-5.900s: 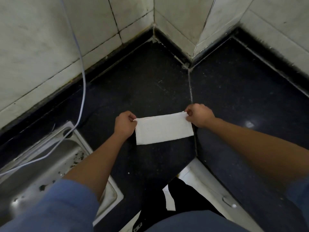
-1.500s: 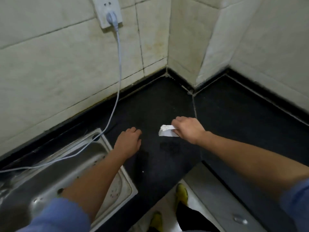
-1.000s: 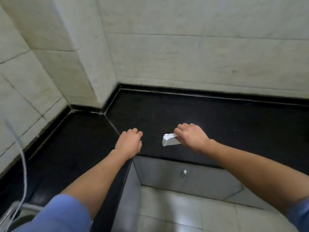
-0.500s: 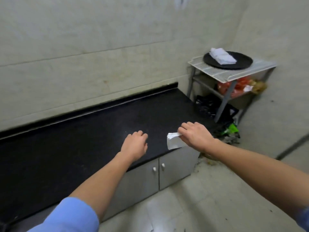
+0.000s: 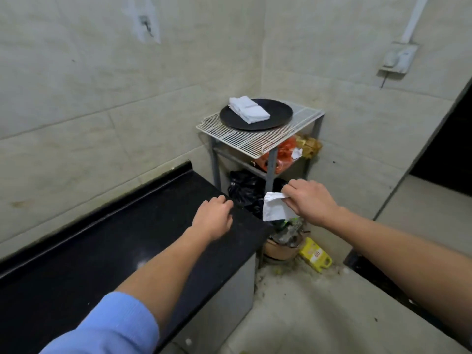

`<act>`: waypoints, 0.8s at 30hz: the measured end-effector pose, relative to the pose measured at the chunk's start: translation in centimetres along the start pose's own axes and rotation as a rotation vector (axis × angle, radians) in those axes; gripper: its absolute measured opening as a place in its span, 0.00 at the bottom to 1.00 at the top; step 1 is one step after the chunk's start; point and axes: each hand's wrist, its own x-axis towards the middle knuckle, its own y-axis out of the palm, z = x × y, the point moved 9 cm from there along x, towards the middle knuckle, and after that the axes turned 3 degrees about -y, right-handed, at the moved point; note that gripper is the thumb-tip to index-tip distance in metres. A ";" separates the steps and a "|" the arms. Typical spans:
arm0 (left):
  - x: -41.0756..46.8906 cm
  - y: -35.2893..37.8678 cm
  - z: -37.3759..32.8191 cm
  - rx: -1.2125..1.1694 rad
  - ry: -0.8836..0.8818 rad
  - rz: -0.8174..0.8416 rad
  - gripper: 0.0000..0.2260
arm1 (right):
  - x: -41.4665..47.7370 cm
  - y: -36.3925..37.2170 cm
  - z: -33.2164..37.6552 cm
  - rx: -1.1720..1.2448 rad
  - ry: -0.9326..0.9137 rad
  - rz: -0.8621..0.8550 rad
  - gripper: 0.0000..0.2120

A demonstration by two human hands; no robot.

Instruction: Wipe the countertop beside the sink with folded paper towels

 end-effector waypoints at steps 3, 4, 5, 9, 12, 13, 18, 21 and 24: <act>6.6 -0.6 -0.2 -0.001 0.060 -0.015 0.10 | 3.1 1.2 -4.9 -0.025 0.048 0.023 0.08; 8.7 -1.1 -0.2 0.005 0.078 -0.025 0.10 | 4.2 1.4 -6.5 -0.036 0.064 0.018 0.08; 10.7 -1.7 -0.1 0.006 0.089 -0.037 0.10 | 5.3 1.4 -8.1 -0.028 0.082 0.003 0.08; 17.3 -2.9 0.0 -0.019 0.104 -0.044 0.12 | 9.6 1.4 -13.4 0.040 0.112 -0.056 0.14; 21.5 -2.6 0.4 -0.033 0.100 -0.044 0.12 | 12.8 2.3 -17.4 0.050 0.145 -0.024 0.14; 22.9 -2.5 0.7 -0.043 0.085 -0.054 0.12 | 13.9 2.6 -18.9 0.054 0.158 -0.021 0.13; 29.5 -2.0 1.6 -0.041 0.014 -0.100 0.12 | 19.9 4.9 -24.5 0.090 0.090 -0.060 0.14; 34.0 -2.1 2.5 -0.043 -0.077 -0.126 0.12 | 24.2 7.7 -28.5 0.101 0.049 -0.080 0.10; 38.0 -1.9 3.2 -0.064 -0.203 -0.137 0.12 | 28.8 10.0 -31.7 0.148 -0.011 -0.108 0.11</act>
